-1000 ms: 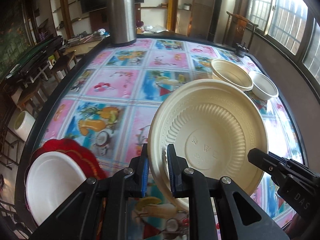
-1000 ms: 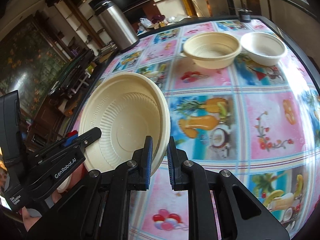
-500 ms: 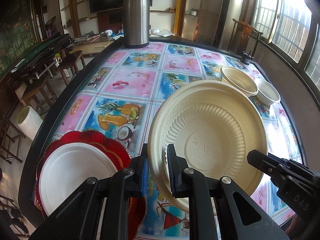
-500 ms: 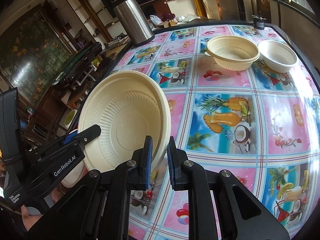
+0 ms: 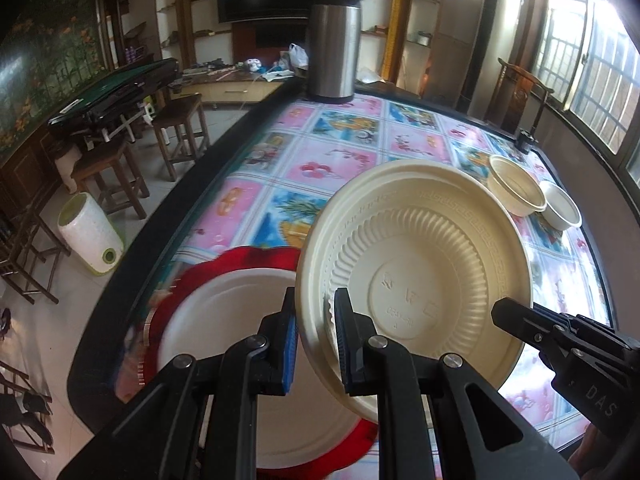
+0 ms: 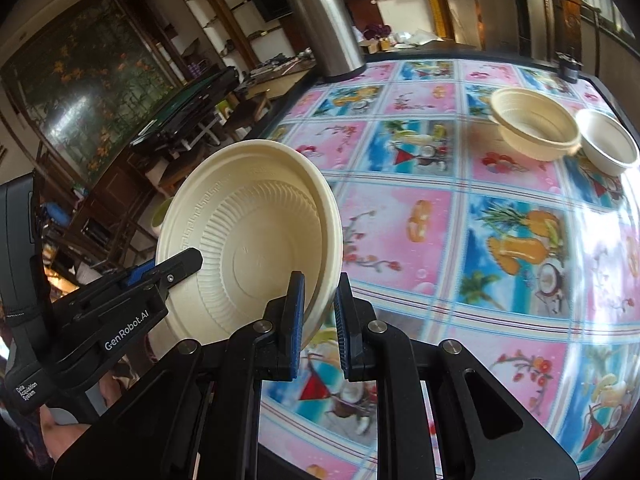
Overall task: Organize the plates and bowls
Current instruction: 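Carry the cream bowl over the white bowl on the stack, then lower the cream bowl into the white bowl and open both tools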
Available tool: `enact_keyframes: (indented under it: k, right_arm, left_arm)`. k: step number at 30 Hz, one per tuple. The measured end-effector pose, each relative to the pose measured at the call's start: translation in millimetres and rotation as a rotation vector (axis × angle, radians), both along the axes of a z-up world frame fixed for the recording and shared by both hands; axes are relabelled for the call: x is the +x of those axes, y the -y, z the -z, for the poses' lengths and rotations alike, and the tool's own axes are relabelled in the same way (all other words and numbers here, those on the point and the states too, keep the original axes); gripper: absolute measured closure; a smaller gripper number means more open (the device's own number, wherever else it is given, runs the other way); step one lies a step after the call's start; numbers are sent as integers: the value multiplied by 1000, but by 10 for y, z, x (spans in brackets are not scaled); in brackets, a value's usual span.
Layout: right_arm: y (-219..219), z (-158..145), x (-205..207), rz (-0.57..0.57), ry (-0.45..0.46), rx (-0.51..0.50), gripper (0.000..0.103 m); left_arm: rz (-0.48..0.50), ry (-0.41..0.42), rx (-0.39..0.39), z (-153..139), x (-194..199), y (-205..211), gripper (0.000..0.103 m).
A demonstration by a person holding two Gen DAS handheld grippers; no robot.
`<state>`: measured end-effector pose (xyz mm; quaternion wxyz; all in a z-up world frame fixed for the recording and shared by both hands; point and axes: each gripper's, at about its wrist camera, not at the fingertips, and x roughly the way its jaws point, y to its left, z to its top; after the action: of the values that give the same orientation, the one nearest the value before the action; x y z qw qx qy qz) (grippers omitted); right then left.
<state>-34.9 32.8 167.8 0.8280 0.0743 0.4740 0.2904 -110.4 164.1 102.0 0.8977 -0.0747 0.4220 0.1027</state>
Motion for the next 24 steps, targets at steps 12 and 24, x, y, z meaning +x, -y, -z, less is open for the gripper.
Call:
enact_keyframes:
  k: [12, 24]
  right_arm:
    - [-705, 225, -202, -148, -37, -52, 87]
    - [-888, 371, -231, -178, -68, -77, 87]
  left_arm:
    - [-110, -42, -25, 186, -334, -553, 87]
    - [-144, -80, 6, 389, -375, -667, 86]
